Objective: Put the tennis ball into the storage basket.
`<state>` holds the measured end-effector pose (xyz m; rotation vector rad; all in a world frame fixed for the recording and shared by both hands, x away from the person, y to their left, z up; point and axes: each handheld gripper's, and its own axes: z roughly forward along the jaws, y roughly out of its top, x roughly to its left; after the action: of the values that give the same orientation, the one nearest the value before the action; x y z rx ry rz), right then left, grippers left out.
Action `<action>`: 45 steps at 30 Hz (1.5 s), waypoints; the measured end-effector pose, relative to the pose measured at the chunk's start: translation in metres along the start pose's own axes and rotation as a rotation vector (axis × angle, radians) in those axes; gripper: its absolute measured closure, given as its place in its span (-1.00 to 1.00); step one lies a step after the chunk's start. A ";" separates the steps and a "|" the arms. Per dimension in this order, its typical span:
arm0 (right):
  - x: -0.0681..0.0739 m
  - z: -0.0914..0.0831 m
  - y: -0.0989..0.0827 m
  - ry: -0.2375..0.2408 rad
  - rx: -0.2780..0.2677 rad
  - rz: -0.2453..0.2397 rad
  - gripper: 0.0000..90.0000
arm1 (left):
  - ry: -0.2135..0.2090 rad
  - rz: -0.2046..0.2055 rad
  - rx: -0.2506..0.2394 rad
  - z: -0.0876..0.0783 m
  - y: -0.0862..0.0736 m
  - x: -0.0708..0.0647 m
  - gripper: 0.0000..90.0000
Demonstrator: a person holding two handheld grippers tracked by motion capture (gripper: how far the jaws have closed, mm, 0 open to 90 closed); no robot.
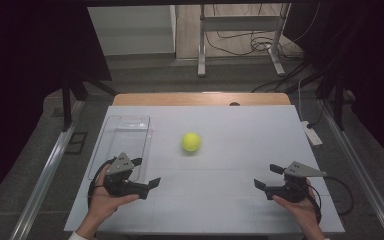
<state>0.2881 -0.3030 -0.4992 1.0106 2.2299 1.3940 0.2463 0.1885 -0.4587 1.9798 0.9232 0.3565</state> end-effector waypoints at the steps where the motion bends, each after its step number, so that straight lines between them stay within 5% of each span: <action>1: 0.000 0.000 0.000 0.000 0.001 -0.001 -0.72 | 0.001 0.001 -0.002 0.000 0.001 0.000 -0.85; 45: 0.000 -0.001 0.000 0.000 0.003 -0.013 -0.72 | -0.040 0.048 0.069 0.039 0.037 -0.006 -0.85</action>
<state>0.2874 -0.3030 -0.4989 0.9951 2.2357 1.3854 0.2818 0.1487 -0.4489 2.0677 0.8747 0.3148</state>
